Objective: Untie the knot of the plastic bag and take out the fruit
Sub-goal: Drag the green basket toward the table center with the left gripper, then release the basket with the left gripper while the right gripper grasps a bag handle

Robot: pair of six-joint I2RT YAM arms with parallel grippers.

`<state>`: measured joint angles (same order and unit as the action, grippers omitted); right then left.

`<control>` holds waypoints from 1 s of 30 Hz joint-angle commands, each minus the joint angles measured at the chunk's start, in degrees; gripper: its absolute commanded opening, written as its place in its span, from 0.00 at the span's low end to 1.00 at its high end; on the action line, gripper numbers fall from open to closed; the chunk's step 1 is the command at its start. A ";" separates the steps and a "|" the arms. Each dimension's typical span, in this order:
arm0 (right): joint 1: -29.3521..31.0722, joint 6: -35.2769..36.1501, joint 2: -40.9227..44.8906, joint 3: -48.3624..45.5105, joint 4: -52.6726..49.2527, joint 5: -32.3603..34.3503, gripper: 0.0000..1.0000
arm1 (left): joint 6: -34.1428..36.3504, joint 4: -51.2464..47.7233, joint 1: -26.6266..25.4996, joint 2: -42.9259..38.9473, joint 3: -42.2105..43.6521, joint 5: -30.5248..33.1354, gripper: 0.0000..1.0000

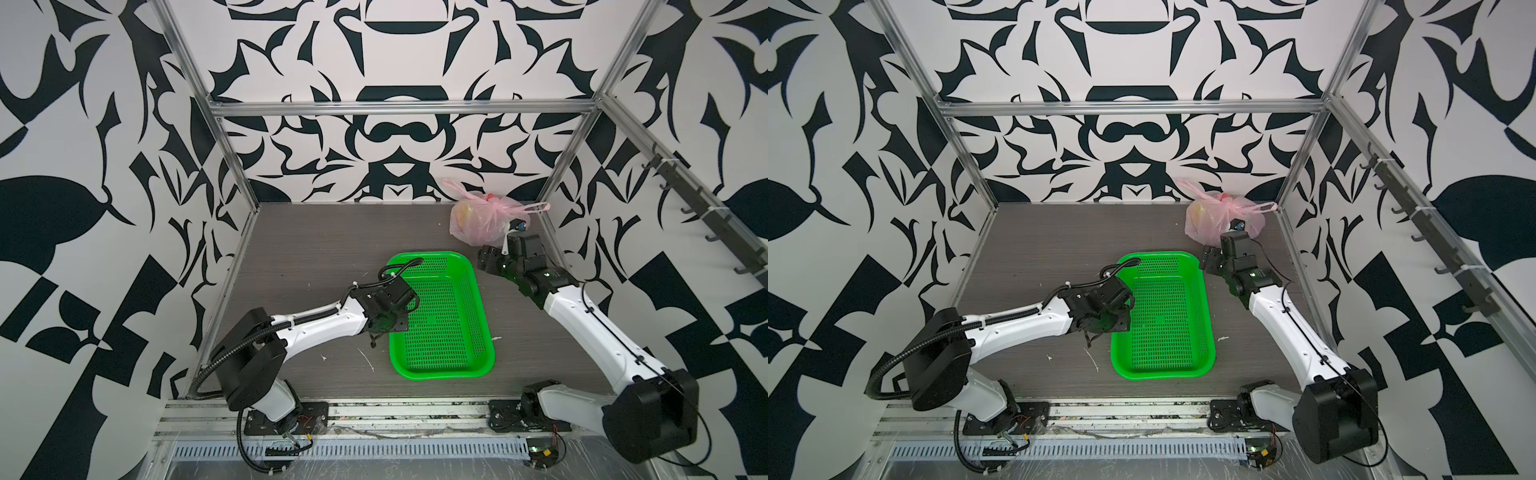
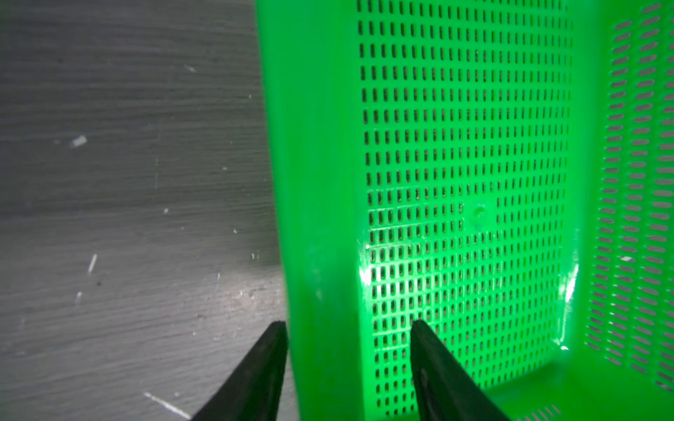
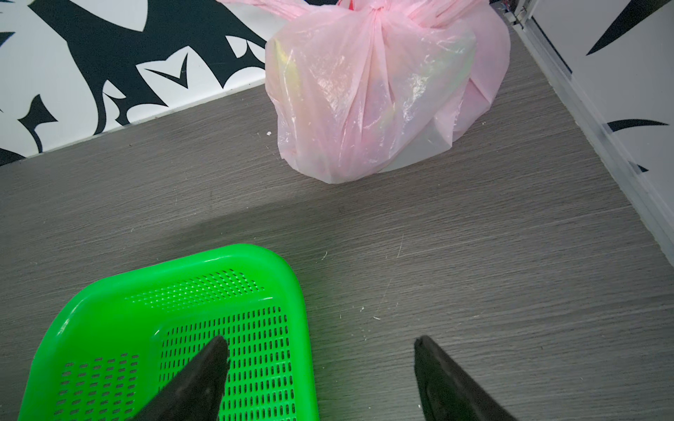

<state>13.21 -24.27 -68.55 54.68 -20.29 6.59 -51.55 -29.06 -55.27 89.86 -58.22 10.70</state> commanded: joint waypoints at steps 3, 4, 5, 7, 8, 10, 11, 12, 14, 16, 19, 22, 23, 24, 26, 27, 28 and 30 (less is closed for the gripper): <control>0.08 0.27 0.47 0.47 0.61 -0.85 0.84 | 2.41 -4.40 0.50 0.14 -3.64 3.46 0.63; 0.11 0.43 0.24 0.60 0.67 -1.04 0.84 | 2.66 -4.71 0.64 0.05 -3.94 3.61 0.64; 0.14 0.52 -0.04 0.77 0.74 -1.26 0.84 | 2.98 -5.15 0.76 -0.08 -4.28 3.79 0.65; 0.15 0.97 -0.15 0.92 1.60 -1.98 0.84 | 3.63 -6.47 0.95 -0.27 -5.00 4.74 0.68; 0.09 1.13 -0.09 0.82 2.22 -2.27 0.84 | 4.14 -7.62 1.04 -0.43 -5.53 5.46 0.69; 0.15 1.57 -0.40 1.11 3.09 -2.54 0.84 | 4.82 -9.78 1.20 -1.11 -6.45 7.29 0.71; 0.14 1.91 -0.95 1.71 3.15 -2.55 0.84 | 5.19 -10.93 1.38 -1.71 -6.81 8.32 0.71; 0.15 2.10 -1.62 2.34 3.16 -2.50 0.84 | 5.63 -11.80 1.68 -2.47 -7.08 9.22 0.72; 0.15 2.52 -3.51 4.05 2.89 -2.55 0.84 | 6.46 -13.06 2.36 -4.45 -7.30 10.83 0.73; 0.12 2.89 -5.61 6.00 2.70 -2.79 0.84 | 7.51 -13.66 3.66 -6.53 -7.09 11.44 0.74; 0.14 3.34 -9.05 8.88 2.54 -2.47 0.84 | 9.35 -13.79 5.92 -10.36 -6.22 12.15 0.75; 0.12 3.87 -12.72 12.47 2.19 -1.41 0.84 | 10.87 -13.58 8.16 -14.28 -4.76 12.55 0.76; 0.14 4.17 -13.93 13.79 2.14 -0.79 0.84 | 11.34 -13.26 8.94 -15.83 -4.04 12.50 0.76; 0.14 4.55 -15.29 15.34 2.08 0.00 0.84 | 11.76 -12.69 9.72 -17.33 -3.18 12.40 0.76; 0.08 5.38 -17.71 18.09 2.10 1.61 0.84 | 12.30 -11.91 10.92 -20.63 -1.87 12.00 0.76; 0.11 5.76 -19.33 19.86 2.14 2.52 0.84 | 12.41 -11.69 11.46 -21.98 -1.06 11.81 0.77; 0.15 5.97 -20.60 21.45 2.28 2.85 0.84 | 12.43 -11.42 11.90 -23.07 -0.58 11.72 0.77; 0.15 7.11 -23.52 25.24 2.02 3.94 0.84 | 12.33 -10.90 12.70 -25.34 0.49 11.54 0.77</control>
<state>13.21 -19.31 -90.35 74.52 -19.42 7.51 -40.18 -39.46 -43.38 66.76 -59.48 21.78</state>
